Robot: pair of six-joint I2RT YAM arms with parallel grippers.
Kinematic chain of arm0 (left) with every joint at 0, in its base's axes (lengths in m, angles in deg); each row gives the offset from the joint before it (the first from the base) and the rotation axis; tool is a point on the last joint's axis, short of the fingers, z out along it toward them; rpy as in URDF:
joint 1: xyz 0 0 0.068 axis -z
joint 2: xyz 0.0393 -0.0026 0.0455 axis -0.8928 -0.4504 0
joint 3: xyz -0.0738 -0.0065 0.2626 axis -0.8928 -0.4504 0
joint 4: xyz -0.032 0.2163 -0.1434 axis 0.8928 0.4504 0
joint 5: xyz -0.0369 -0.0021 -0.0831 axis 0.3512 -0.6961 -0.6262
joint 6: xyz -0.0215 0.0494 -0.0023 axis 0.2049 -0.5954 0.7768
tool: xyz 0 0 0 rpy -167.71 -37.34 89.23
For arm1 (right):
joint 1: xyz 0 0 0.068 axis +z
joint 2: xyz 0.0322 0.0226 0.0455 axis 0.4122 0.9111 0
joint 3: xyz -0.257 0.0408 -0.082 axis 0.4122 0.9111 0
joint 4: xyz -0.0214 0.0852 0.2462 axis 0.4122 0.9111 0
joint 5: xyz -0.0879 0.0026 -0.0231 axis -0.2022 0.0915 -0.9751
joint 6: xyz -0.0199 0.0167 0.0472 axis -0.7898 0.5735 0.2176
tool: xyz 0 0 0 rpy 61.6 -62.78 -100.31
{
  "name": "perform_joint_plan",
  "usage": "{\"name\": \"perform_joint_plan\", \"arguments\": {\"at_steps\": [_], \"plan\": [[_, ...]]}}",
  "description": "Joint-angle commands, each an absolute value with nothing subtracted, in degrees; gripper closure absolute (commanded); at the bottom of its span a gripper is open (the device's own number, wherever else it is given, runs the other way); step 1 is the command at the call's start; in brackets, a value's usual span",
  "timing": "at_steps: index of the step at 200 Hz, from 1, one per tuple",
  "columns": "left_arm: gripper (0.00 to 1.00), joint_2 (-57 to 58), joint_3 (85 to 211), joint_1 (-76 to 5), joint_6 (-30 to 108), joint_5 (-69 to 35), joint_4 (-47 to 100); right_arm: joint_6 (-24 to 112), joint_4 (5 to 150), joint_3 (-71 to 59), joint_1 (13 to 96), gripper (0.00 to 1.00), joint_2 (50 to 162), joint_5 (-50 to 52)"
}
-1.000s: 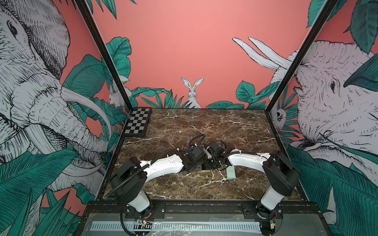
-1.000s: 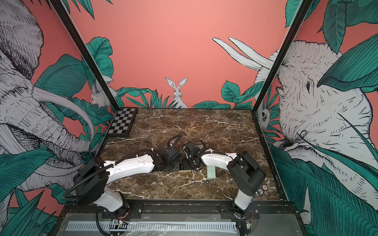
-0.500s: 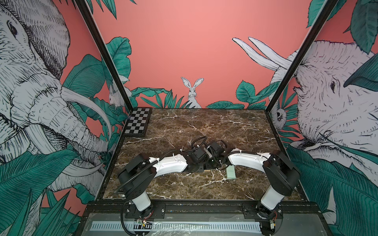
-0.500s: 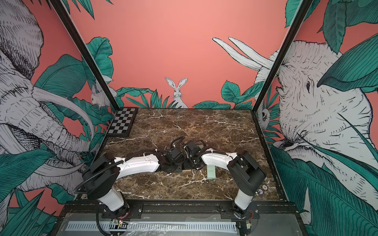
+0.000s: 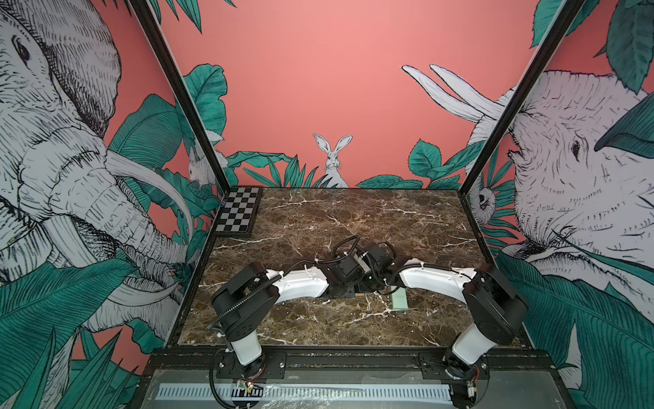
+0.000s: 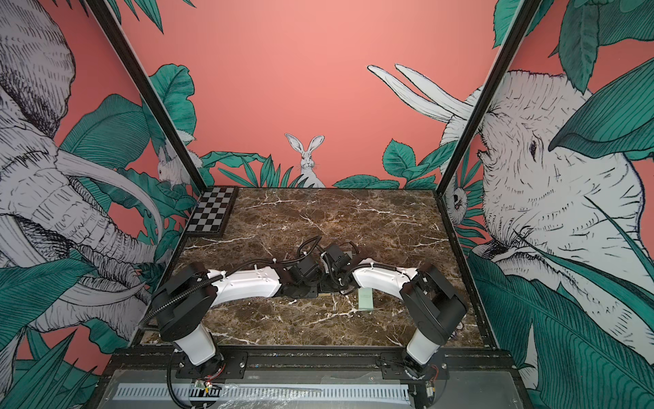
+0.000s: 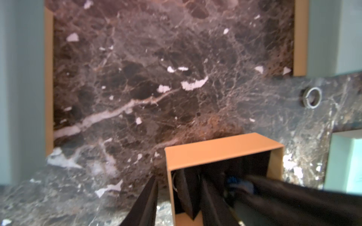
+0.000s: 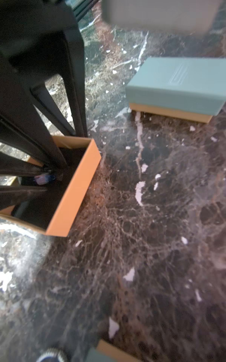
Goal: Take the rings out of the lift-off lid box
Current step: Take out the ring from the jewelry box, then place the ring at the center of the board.
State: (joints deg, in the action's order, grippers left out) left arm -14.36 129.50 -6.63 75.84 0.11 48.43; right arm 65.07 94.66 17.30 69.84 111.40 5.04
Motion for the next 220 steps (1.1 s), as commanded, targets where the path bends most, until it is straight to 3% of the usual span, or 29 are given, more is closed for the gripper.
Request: {"name": "perform_joint_plan", "arguments": {"at_steps": [1, 92, 127, 155, 180, 203, 220], "plan": [[0.62, -18.53, 126.41, -6.28, 76.71, 0.03, 51.43, 64.36, 91.46, 17.87, 69.77, 1.00, 107.22, 5.77], [0.60, -14.58, 124.95, -6.34, 76.88, 1.50, 51.49, 62.59, 95.83, 21.07, 64.22, 1.00, 102.33, 4.27], [0.51, -9.94, 125.71, -6.36, 75.99, 3.32, 53.28, 62.33, 97.71, 22.81, 62.54, 1.00, 102.96, 1.56], [0.38, -6.58, 126.06, -6.36, 74.70, 5.73, 55.31, 61.38, 99.02, 22.99, 61.92, 1.00, 104.83, 1.23], [0.30, -4.15, 125.66, -6.45, 74.30, 6.59, 55.35, 61.28, 98.44, 23.27, 61.88, 0.96, 106.22, 0.97], [0.19, -2.34, 125.01, -6.54, 74.15, 6.77, 54.14, 61.11, 97.89, 22.83, 61.90, 0.88, 108.03, 2.34], [0.18, -1.09, 124.40, -6.69, 73.86, 7.38, 53.68, 61.09, 97.60, 22.68, 61.88, 0.77, 108.90, 2.38]]}}
